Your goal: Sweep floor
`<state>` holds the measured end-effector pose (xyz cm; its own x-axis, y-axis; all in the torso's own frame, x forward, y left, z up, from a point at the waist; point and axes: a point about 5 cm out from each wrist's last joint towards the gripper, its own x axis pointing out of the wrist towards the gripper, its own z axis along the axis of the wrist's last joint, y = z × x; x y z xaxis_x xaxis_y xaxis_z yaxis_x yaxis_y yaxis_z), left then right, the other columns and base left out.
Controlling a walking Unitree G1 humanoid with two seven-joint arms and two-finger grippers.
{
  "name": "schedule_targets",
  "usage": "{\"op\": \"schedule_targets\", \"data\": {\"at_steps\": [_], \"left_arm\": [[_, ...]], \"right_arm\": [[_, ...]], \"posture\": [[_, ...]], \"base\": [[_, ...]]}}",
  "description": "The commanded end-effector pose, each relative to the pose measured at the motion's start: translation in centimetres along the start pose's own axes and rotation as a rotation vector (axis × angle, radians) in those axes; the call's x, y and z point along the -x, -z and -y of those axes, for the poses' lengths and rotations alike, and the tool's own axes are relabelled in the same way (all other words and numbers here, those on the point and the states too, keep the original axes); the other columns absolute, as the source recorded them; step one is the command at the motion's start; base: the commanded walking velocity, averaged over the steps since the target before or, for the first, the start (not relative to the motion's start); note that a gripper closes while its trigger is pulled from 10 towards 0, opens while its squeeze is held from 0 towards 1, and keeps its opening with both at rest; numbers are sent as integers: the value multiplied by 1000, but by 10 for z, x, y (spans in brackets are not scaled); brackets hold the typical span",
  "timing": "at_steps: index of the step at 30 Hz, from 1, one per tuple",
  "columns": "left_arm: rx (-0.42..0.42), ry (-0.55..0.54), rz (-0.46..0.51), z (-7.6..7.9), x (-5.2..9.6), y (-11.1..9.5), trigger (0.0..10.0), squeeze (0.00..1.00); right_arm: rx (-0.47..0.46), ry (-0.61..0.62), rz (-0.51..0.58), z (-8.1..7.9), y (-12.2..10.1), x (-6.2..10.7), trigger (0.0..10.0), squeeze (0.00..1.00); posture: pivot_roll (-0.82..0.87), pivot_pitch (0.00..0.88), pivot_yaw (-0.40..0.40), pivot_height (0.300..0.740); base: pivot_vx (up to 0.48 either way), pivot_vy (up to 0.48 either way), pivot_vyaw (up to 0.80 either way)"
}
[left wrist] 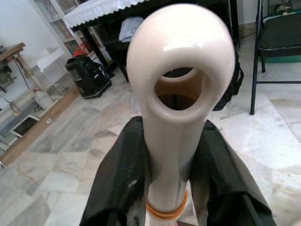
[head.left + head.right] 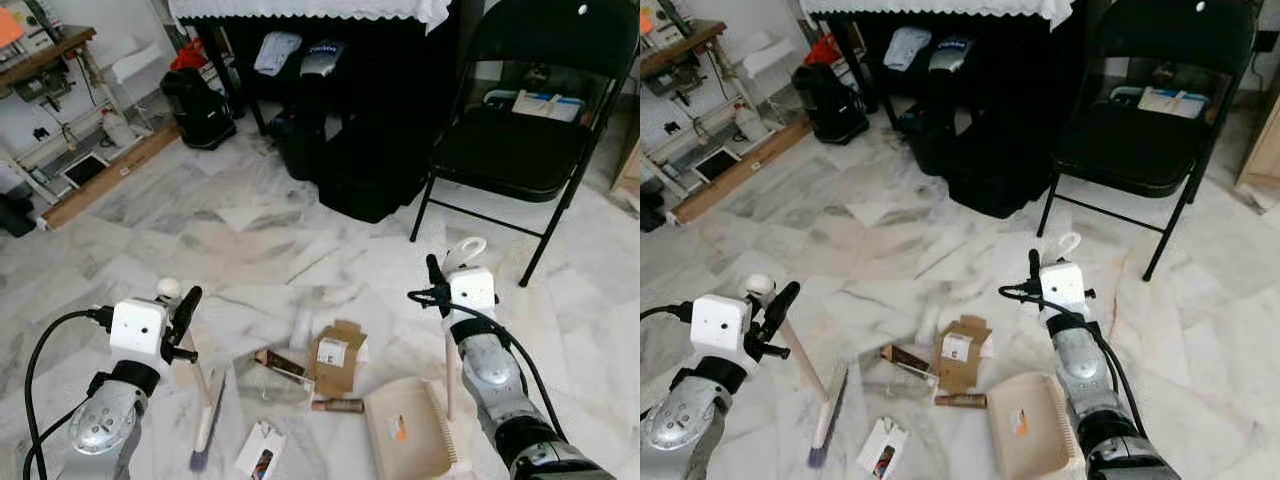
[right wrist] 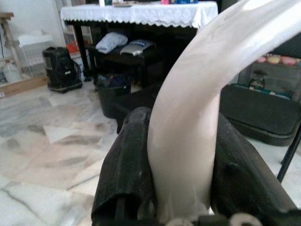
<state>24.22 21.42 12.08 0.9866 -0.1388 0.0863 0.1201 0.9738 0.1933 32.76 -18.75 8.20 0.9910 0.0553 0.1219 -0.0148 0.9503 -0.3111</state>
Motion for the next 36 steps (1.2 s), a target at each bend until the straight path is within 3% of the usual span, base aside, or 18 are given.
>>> {"op": "schedule_targets", "data": {"at_steps": [1,9,14,20,25,32,36], "left_arm": [[-42,-30,27,-13,3,-10,10000,0],[-18,-27,5,-11,10,-12,10000,0],[5,-42,6,-16,11,-19,10000,0],[97,-46,-22,-29,21,-33,10000,0],[174,-62,-60,-34,24,-33,10000,0],[209,-33,-98,-30,14,-29,10000,0],[268,-80,-74,-23,-2,-23,10000,0]], "right_arm": [[18,-28,51,-6,-9,-5,10000,0],[77,-57,89,-2,-15,-9,10000,0],[91,-116,83,-15,-13,-6,10000,0],[100,-165,59,-31,-3,3,10000,0],[87,-164,10,-37,6,10,10000,0],[75,-161,0,-39,8,12,10000,0],[59,-140,-7,-38,10,14,10000,0]], "posture": [[140,135,258,740],[147,161,249,740],[185,184,273,740],[229,207,303,740],[237,212,307,740],[218,207,287,740],[192,201,257,740]], "base": [[0,0,0],[0,0,0],[0,0,0],[0,0,0],[0,0,0],[0,0,0],[0,0,0]]}}
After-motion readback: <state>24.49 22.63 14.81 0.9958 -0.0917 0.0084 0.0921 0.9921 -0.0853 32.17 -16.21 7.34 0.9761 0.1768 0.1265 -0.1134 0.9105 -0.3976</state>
